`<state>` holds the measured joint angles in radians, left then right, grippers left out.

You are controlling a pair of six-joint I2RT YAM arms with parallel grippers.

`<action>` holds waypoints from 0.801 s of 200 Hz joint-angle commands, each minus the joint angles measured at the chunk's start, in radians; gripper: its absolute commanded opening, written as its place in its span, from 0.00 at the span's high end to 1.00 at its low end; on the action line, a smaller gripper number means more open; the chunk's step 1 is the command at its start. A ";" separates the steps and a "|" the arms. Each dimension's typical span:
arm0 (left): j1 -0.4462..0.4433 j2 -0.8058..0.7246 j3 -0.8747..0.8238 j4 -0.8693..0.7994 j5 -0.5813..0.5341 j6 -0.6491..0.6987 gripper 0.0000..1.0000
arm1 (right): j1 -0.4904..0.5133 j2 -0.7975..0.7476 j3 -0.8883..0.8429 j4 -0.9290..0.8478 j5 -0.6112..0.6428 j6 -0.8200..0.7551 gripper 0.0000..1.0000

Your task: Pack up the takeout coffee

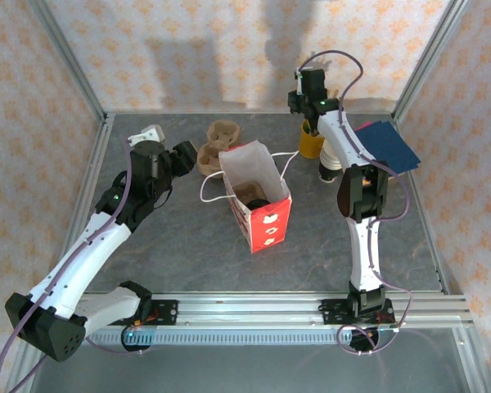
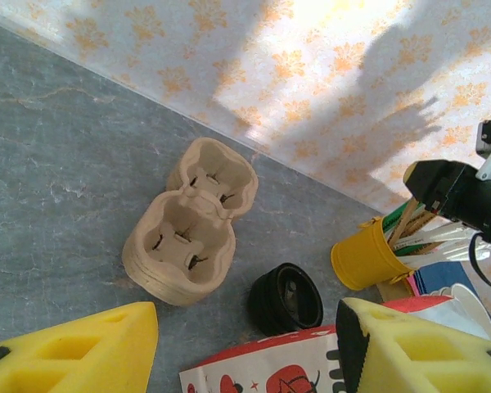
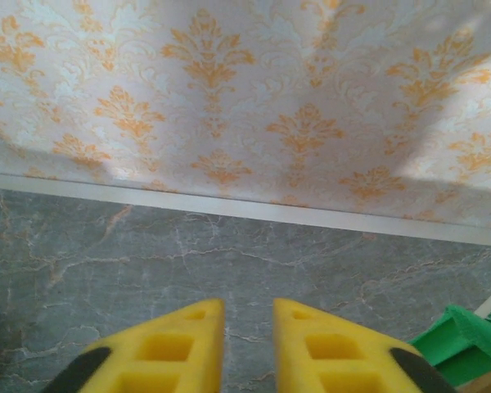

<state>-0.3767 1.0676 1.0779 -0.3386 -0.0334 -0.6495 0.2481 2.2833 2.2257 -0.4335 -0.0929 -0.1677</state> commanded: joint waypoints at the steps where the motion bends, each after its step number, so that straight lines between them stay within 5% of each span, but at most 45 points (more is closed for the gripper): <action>1: 0.010 0.002 -0.006 0.029 0.007 -0.002 0.38 | 0.001 -0.012 0.048 -0.010 0.027 -0.027 0.86; 92: 0.012 -0.006 -0.007 0.036 0.018 -0.009 0.38 | 0.014 -0.278 0.077 -0.077 0.010 -0.009 0.98; 160: 0.012 -0.025 -0.013 0.046 0.032 -0.016 0.37 | 0.046 -0.562 0.070 -0.085 -0.148 0.119 1.00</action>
<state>-0.3767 1.0664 1.0779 -0.3237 -0.0105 -0.6567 0.2810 1.8248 2.2723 -0.5079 -0.1516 -0.1257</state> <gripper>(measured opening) 0.626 0.042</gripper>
